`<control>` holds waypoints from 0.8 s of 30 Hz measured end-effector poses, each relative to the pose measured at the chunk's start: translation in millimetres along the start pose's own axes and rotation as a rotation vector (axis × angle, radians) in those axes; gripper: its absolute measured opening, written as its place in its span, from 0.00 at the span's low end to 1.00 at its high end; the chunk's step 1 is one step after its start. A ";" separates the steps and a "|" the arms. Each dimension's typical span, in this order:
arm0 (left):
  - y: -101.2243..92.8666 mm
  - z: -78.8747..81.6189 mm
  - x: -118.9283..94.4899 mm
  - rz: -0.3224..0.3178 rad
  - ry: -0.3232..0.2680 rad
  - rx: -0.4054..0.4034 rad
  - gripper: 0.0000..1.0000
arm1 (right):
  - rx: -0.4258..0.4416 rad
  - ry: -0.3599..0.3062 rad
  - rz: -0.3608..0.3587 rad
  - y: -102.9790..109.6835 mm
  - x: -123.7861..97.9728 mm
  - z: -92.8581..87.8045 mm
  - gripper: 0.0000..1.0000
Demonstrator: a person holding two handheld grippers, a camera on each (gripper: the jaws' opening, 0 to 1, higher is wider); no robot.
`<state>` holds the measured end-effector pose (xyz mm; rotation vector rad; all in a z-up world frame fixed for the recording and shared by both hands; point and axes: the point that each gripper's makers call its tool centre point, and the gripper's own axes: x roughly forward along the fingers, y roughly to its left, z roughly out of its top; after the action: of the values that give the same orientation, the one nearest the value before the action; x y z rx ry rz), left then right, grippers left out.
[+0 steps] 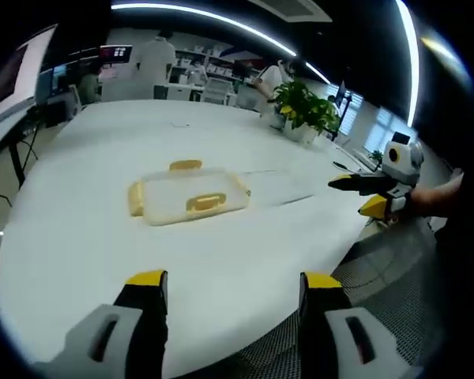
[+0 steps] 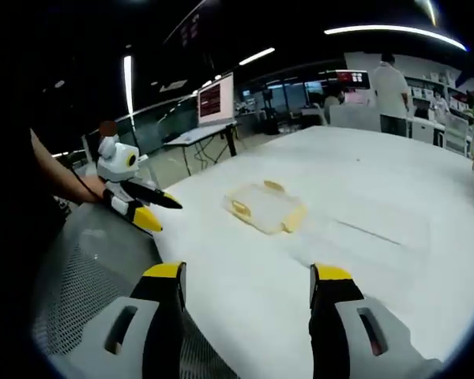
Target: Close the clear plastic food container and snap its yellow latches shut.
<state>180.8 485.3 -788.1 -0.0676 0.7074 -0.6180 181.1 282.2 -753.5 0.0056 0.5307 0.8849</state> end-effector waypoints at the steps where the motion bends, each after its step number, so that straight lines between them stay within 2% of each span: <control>1: 0.3 0.1 0.0 0.001 0.000 -0.003 0.63 | 0.011 -0.004 -0.004 -1.4 -0.7 0.4 0.62; 6: -2.6 -1.3 0.5 -0.009 0.012 0.013 0.63 | 0.021 -0.007 -0.009 -2.6 -0.6 0.8 0.62; 7: -2.0 1.5 -2.0 0.002 0.006 0.032 0.57 | 0.024 -0.003 -0.007 -2.3 -0.3 0.1 0.62; 8: -1.1 14.9 -5.7 0.017 -0.054 0.110 0.52 | 0.021 0.001 -0.001 -1.1 -0.1 -0.2 0.62; 9: -4.3 19.7 -6.1 0.008 -0.081 0.108 0.51 | 0.020 0.002 0.004 0.2 0.2 0.0 0.62; 10: -7.5 16.8 -5.5 -0.005 -0.068 0.079 0.54 | 0.007 0.010 0.011 3.0 0.7 -0.5 0.62; 12: -5.4 11.8 -2.8 -0.001 -0.038 0.071 0.59 | -0.014 0.026 0.007 3.7 1.1 -1.7 0.61; 14: -5.9 15.7 -4.4 -0.012 -0.061 0.077 0.61 | -0.016 0.014 0.000 3.2 -0.1 4.0 0.60; 15: -7.5 26.7 -4.6 -0.026 -0.131 0.034 0.65 | -0.040 0.005 -0.035 -1.9 -2.2 9.4 0.60; 16: -6.7 27.4 -5.1 -0.032 -0.141 -0.001 0.68 | -0.087 0.006 -0.058 -5.1 -4.9 12.9 0.60; 17: -5.8 25.6 -5.4 -0.037 -0.133 -0.030 0.67 | -0.142 -0.006 -0.059 -3.6 -6.1 18.1 0.60; 18: -4.4 22.4 -5.5 -0.035 -0.115 -0.044 0.66 | -0.144 -0.025 -0.049 1.1 -6.4 21.9 0.60; 21: -8.0 21.2 -2.9 -0.052 -0.107 -0.008 0.72 | -0.121 -0.031 -0.019 6.8 -4.3 20.9 0.63; 24: -11.1 19.8 -2.7 -0.070 -0.096 0.006 0.76 | -0.127 0.016 -0.002 9.9 -2.0 13.9 0.63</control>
<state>185.9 474.7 -768.5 -0.1159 0.6119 -0.6795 179.0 290.0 -738.4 -0.1179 0.4882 0.9164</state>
